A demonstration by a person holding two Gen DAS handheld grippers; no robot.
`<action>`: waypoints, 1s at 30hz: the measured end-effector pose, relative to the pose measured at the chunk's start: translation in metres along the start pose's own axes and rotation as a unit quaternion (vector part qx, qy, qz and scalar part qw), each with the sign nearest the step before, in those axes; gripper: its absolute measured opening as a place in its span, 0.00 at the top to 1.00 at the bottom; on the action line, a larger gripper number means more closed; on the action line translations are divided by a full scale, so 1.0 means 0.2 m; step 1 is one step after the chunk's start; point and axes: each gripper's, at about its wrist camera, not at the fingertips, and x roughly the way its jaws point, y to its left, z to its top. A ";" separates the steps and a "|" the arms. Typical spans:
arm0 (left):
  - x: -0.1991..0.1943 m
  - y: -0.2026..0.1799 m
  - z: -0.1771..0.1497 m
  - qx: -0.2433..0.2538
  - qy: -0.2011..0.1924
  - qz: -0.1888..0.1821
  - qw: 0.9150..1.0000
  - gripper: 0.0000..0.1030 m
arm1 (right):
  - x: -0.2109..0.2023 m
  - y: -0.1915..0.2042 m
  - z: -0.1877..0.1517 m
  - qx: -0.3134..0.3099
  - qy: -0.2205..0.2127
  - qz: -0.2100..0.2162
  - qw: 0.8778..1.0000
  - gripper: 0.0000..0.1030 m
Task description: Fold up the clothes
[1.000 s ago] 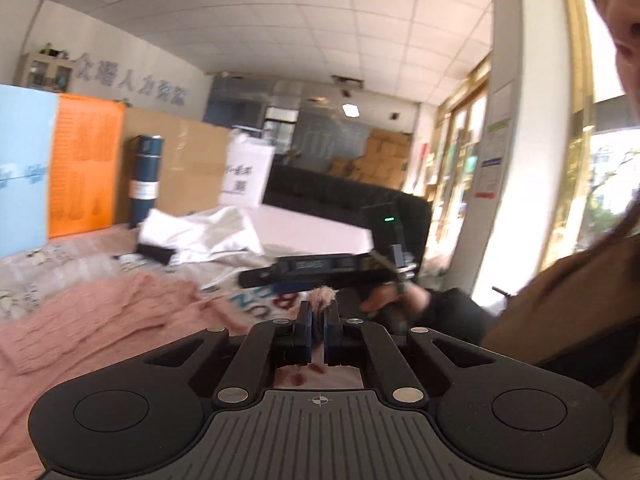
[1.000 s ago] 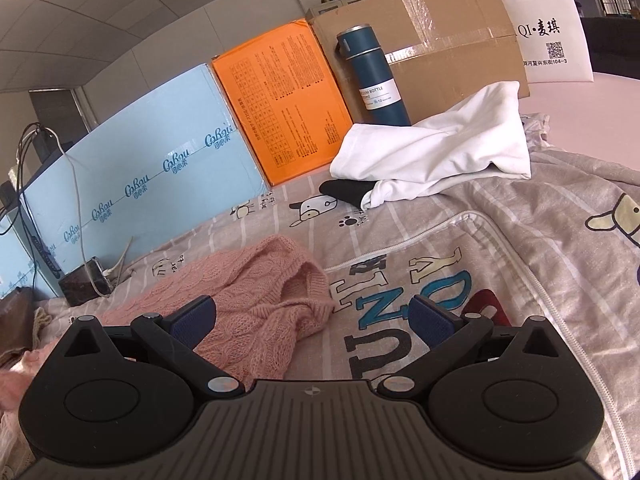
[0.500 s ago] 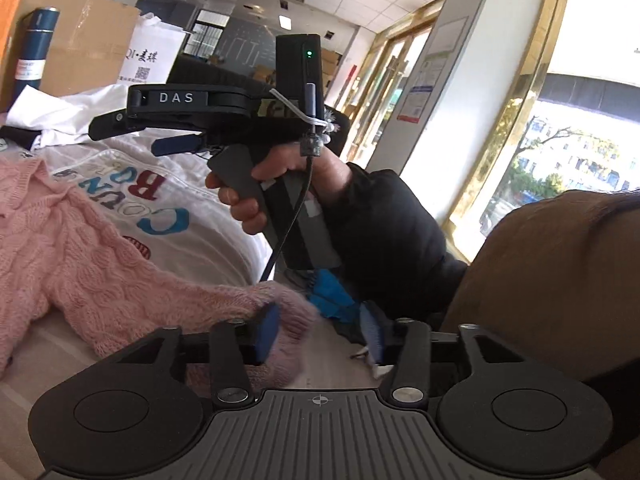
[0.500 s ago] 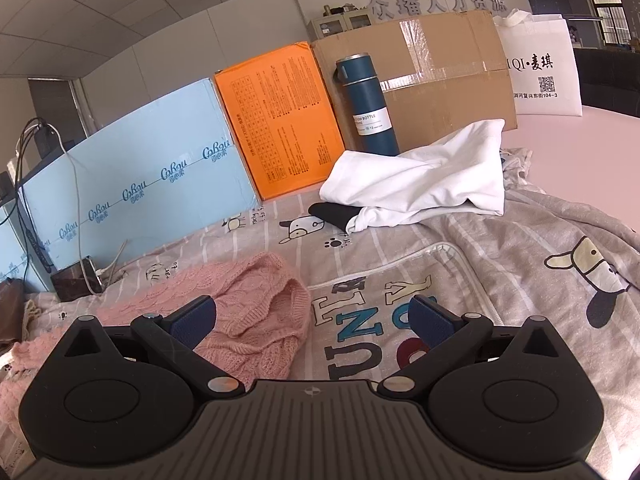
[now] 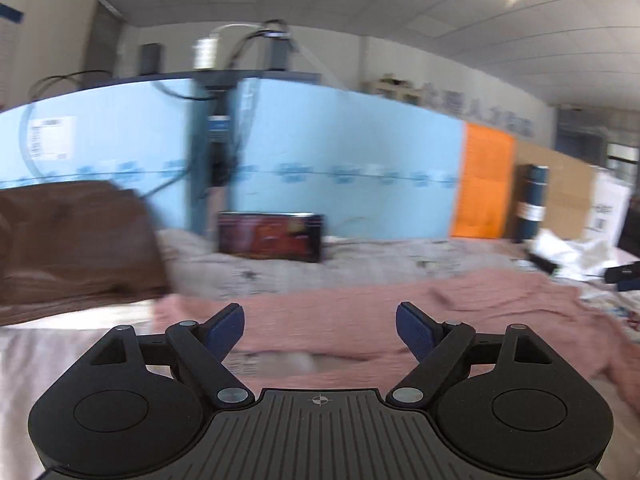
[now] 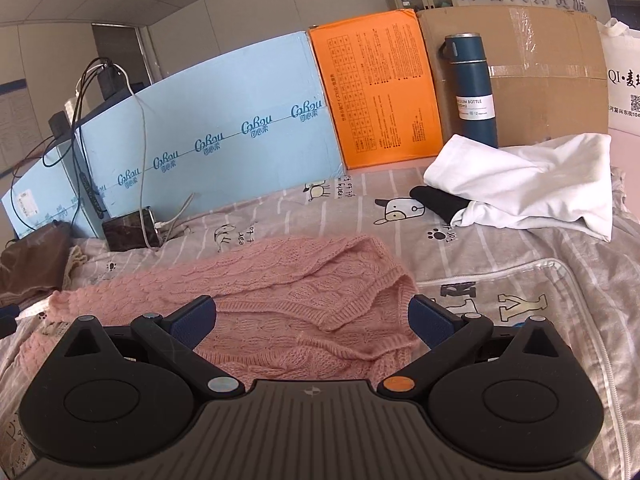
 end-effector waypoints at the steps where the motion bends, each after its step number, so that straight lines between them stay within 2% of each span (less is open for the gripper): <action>1: 0.04 0.09 -0.01 -0.006 0.023 0.061 0.998 0.18 | 0.03 0.01 0.02 -0.002 0.003 0.001 1.000 0.00; 3: 0.10 0.30 -0.04 -0.035 0.091 0.091 0.991 0.23 | 0.09 0.05 0.05 -0.009 0.008 0.009 1.000 0.00; 4: 0.12 0.36 -0.06 -0.053 0.111 0.062 0.990 0.28 | 0.11 0.07 0.07 -0.013 0.011 0.013 1.000 0.00; 5: 0.12 0.39 -0.08 -0.060 0.117 0.044 0.990 0.39 | 0.14 0.09 0.08 -0.016 0.014 0.017 1.000 0.00; 6: 0.11 0.37 -0.09 -0.046 0.108 0.039 0.992 0.70 | 0.17 0.11 0.10 -0.020 0.018 0.022 0.999 0.00; 7: 0.08 0.34 -0.09 -0.029 0.098 0.034 0.994 0.91 | 0.19 0.13 0.10 -0.022 0.020 0.027 0.999 0.00; 8: 0.05 0.31 -0.08 -0.012 0.088 0.029 0.996 0.93 | 0.21 0.15 0.11 -0.022 0.022 0.030 0.999 0.00; 10: 0.00 0.26 -0.07 0.020 0.069 0.022 0.997 0.94 | 0.24 0.17 0.12 -0.024 0.026 0.037 0.999 0.00; 14: -0.05 0.30 -0.09 0.023 0.081 0.059 0.995 0.93 | 0.24 0.19 0.14 -0.039 0.024 0.029 0.999 0.00; 16: -0.02 0.31 -0.12 0.028 0.103 0.064 0.992 0.90 | 0.26 0.20 0.16 -0.047 0.022 0.024 0.998 0.00; 17: 0.00 0.32 -0.13 0.030 0.112 0.067 0.991 0.84 | 0.27 0.21 0.17 -0.051 0.022 0.023 0.998 0.00; 19: 0.01 0.34 -0.12 0.020 0.103 0.076 0.992 0.80 | 0.31 0.24 0.19 -0.061 0.023 0.027 0.997 0.00; 20: 0.00 0.34 -0.10 0.017 0.090 0.091 0.992 0.73 | 0.33 0.27 0.20 -0.069 0.026 0.035 0.997 0.00; 21: -0.01 0.33 -0.08 0.018 0.075 0.111 0.991 0.60 | 0.36 0.30 0.20 -0.077 0.031 0.045 0.996 0.00; 22: -0.01 0.32 -0.05 0.020 0.057 0.123 0.991 0.52 | 0.39 0.34 0.21 -0.084 0.038 0.061 0.994 0.00; 23: -0.01 0.31 -0.02 0.017 0.038 0.122 0.992 0.42 | 0.43 0.37 0.21 -0.091 0.046 0.079 0.992 0.00; 24: -0.01 0.30 0.02 0.013 0.021 0.118 0.993 0.38 | 0.46 0.41 0.22 -0.099 0.054 0.096 0.989 0.00; 26: 0.00 0.27 0.07 0.001 0.005 0.086 0.996 0.35 | 0.57 0.49 0.22 -0.113 0.077 0.121 0.983 0.00; 29: 0.06 0.19 0.11 0.003 0.001 0.023 1.000 0.27 | 0.74 0.56 0.19 -0.118 0.116 0.135 0.977 0.00; 30: 0.09 0.16 0.11 0.014 0.005 0.015 1.000 0.27 | 0.79 0.58 0.17 -0.120 0.128 0.138 0.975 0.00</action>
